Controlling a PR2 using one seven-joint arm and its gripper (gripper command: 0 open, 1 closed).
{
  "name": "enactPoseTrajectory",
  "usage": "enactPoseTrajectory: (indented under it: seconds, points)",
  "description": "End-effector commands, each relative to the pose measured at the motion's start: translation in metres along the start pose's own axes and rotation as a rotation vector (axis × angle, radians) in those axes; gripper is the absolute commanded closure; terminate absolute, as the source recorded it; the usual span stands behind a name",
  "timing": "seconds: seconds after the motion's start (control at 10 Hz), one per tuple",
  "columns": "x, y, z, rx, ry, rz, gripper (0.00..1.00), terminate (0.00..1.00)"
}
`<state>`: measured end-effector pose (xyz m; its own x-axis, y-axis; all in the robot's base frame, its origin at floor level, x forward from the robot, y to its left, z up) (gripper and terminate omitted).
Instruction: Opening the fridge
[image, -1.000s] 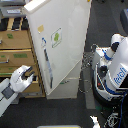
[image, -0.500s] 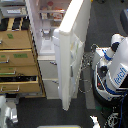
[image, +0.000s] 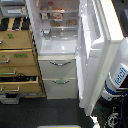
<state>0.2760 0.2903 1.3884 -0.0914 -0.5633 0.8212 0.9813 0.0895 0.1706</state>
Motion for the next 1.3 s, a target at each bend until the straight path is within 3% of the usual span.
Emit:
enactPoseTrajectory:
  seconds: [0.1, 0.5, 0.9, 1.3]
  points:
    - [-0.061, 0.211, -0.337, 0.112, 0.633, 0.517, 0.0, 0.0]
    - [-0.009, 0.28, -0.519, 0.069, 0.73, 0.507, 0.0, 0.0]
    - [0.04, 0.334, -0.718, 0.114, 0.872, 0.554, 0.0, 0.0]
    - [0.126, 0.332, -0.949, 0.026, 0.996, 0.39, 0.0, 0.0]
